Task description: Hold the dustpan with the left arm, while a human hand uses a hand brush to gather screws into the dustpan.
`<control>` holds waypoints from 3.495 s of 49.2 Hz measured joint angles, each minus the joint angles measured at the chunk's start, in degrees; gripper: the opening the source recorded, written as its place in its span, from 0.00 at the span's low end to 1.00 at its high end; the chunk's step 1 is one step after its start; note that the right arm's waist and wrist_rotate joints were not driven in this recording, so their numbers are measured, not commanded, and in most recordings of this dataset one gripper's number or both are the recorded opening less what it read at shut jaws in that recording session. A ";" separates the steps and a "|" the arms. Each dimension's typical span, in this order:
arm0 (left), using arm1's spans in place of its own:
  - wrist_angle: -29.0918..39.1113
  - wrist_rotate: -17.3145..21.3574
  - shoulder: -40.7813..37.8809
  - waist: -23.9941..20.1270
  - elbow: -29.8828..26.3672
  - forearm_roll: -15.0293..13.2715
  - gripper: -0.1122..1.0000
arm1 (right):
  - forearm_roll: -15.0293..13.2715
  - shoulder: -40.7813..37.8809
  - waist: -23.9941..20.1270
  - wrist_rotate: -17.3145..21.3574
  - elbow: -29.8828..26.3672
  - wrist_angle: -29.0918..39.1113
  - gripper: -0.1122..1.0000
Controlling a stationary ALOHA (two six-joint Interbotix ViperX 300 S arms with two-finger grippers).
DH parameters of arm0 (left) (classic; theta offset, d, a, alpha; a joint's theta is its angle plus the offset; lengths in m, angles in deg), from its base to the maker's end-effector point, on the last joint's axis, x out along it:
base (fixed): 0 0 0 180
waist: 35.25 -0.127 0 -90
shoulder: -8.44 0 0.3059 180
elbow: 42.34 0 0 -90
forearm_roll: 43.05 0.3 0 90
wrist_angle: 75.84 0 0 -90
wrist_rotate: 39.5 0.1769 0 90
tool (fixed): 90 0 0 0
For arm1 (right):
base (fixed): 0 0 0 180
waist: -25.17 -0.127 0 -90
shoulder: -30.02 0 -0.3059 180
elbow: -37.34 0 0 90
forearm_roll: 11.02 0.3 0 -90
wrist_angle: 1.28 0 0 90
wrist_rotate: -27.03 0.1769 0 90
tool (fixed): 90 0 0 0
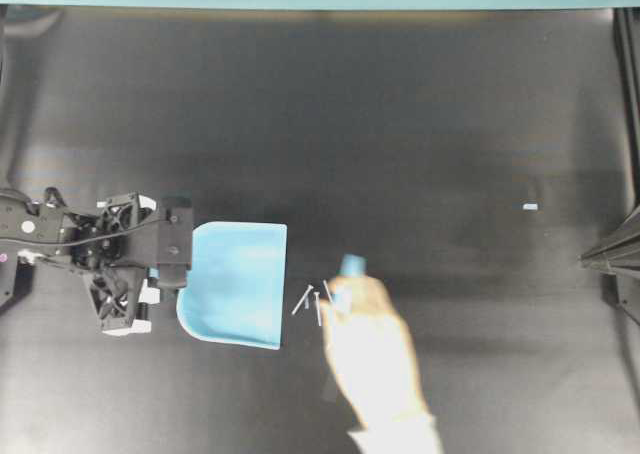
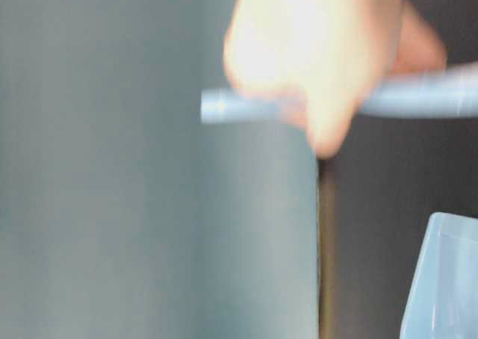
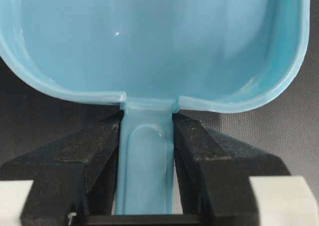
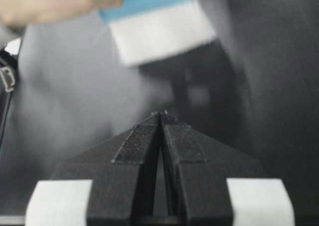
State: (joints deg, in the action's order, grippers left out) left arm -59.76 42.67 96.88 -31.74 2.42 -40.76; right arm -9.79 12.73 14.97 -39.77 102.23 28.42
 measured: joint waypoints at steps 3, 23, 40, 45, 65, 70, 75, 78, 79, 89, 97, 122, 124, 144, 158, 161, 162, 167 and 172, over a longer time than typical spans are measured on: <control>-0.09 0.00 -0.18 -0.18 -0.09 0.00 0.37 | 0.00 0.00 0.00 0.00 0.00 0.00 0.10; -2.11 0.18 -0.70 -1.49 0.18 0.00 0.37 | 0.00 0.00 0.00 -0.09 0.00 0.00 0.10; -18.90 0.18 -1.05 -3.34 6.42 0.00 0.37 | 0.00 0.00 0.00 -0.09 0.00 0.00 0.10; -26.89 0.18 -0.97 -3.60 9.23 0.00 0.37 | 0.00 0.00 0.00 -0.09 0.00 0.09 0.10; -45.18 0.18 -1.23 -4.13 14.41 0.00 0.37 | 0.00 0.00 0.00 0.00 0.00 0.00 0.10; -45.35 0.18 -1.23 -4.13 14.41 0.00 0.37 | 0.09 0.00 0.00 -0.09 0.00 0.00 0.10; -45.44 0.18 -1.23 -4.13 14.59 0.00 0.37 | 0.00 -0.09 0.00 -0.09 0.00 0.00 0.10; -45.79 0.18 -1.14 -4.13 14.77 0.00 0.37 | 0.00 0.00 0.00 -0.09 0.00 0.00 0.10; -45.97 0.18 -1.14 -4.13 14.94 0.00 0.37 | 0.09 0.00 0.00 -0.09 0.00 0.00 0.10; -49.66 0.18 -0.35 -4.13 16.44 0.00 0.37 | 0.00 0.00 0.00 0.00 0.00 0.00 0.10; -50.36 0.18 0.62 -4.22 16.96 0.00 0.37 | 0.00 0.00 0.00 -0.09 0.00 0.00 0.10; -48.43 0.18 4.31 -4.22 17.84 0.00 0.37 | 0.00 0.09 0.00 -0.09 0.00 0.00 0.10; -48.43 0.18 4.39 -4.13 17.93 0.00 0.37 | 0.09 0.09 0.00 -0.09 0.00 0.09 0.10; -48.34 0.18 4.57 -4.22 17.93 0.00 0.37 | 0.00 0.09 0.00 -0.09 0.00 0.00 0.10; -46.58 0.18 4.57 -4.13 17.93 0.00 0.37 | 0.00 0.09 0.00 -0.09 0.00 0.00 0.10; -46.49 0.18 4.48 -4.13 17.93 0.00 0.37 | 0.00 0.09 0.00 -0.09 0.00 0.00 0.10; -46.49 0.18 4.57 -4.13 17.93 0.00 0.37 | 0.09 0.09 0.00 -0.09 0.00 0.09 0.10; -46.41 0.18 4.57 -4.13 17.93 0.00 0.37 | 0.00 0.09 0.00 -0.09 0.00 0.00 0.10; -45.53 0.18 4.57 -4.04 17.93 0.00 0.37 | 0.00 0.09 0.00 -0.09 0.00 0.09 0.10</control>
State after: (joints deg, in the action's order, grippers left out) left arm -105.29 42.85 101.46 -35.78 20.35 -40.76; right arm -9.79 12.81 14.97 -39.86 102.23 28.51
